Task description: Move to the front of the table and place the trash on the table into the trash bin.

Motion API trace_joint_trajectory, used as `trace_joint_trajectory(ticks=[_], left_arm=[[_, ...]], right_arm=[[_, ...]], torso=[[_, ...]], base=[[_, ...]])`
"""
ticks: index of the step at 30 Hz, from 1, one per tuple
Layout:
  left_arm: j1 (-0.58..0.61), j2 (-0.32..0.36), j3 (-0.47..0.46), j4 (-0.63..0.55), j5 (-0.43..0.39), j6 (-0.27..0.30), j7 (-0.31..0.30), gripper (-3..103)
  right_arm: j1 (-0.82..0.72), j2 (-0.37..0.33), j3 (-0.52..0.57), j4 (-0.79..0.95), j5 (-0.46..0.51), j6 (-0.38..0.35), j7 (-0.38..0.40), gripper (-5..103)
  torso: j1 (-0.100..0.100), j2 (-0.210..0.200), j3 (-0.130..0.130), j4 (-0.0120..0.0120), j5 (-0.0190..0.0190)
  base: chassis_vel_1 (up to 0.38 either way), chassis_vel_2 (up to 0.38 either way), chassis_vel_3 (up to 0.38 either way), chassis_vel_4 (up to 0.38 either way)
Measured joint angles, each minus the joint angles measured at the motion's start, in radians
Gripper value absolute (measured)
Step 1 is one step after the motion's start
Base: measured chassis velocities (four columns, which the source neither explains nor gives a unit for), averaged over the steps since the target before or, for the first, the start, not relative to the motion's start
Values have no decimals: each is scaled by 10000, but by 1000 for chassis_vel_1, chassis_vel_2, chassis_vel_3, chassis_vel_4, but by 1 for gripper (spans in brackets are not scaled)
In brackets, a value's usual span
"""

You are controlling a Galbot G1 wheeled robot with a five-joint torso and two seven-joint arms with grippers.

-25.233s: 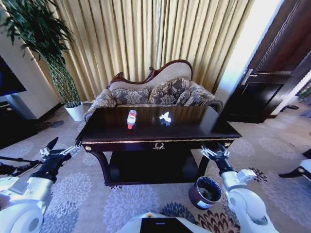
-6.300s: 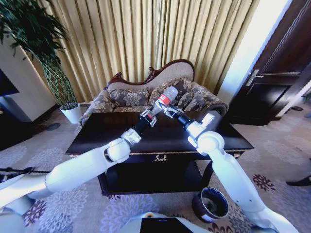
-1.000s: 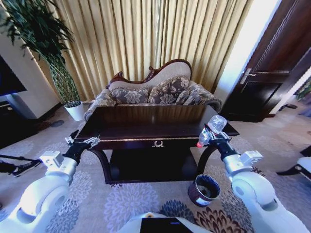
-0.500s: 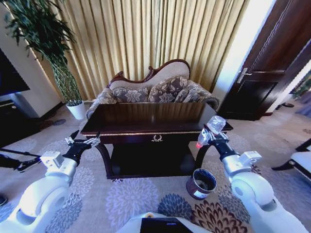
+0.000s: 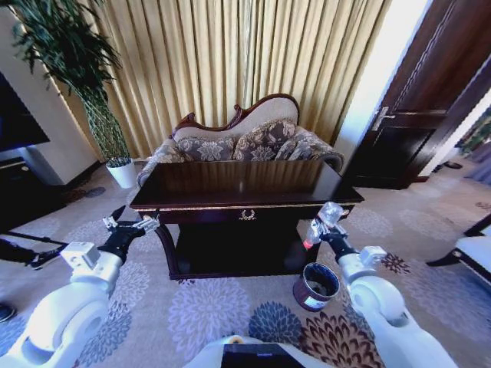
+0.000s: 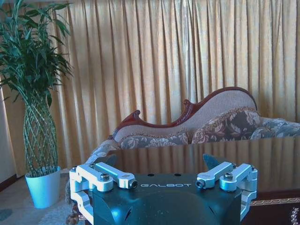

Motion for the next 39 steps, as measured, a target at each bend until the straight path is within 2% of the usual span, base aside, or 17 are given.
trace_joint_trajectory(ticks=[10, 17, 27, 29, 38, 39], left_arm=[[631, -81, -754, -30, -80, 0, -31, 100], [910, -117, -1363, -31, -204, -46, 237, 100], [782, -106, -1626, 350, -264, -399, 713, 100], [504, -84, -1640, 848, -307, -506, 765, 100], [462, -156, -1622, 848, -301, -513, 773, 100], [471, -157, -1621, 847, -300, -513, 773, 100]], right_arm=[[2184, 100, -867, -4849, -783, 862, -153, 24], [2669, 144, -1253, -5962, -896, 1080, -409, 24], [3876, 404, -1605, -7843, -998, 1281, -517, 24], [4906, 631, -1853, -9508, -1462, 1627, -684, 24], [5981, 865, -2028, -11375, -2322, 1994, -843, 24], [6065, 926, -1976, -11555, -2529, 1997, -862, 21]], torso=[[1, -1, 1, 2, 1], [0, 0, 0, -2, -1], [0, 0, 0, 0, -2], [1, 0, 0, 0, -3], [0, 0, -1, 0, -2], [0, 0, -1, 0, -1]], base=[[0, 0, 0, 0], [0, 0, 0, 0], [0, 0, 0, 0], [0, 0, 0, 0], [0, 0, 0, 0], [0, 0, 0, 0]])
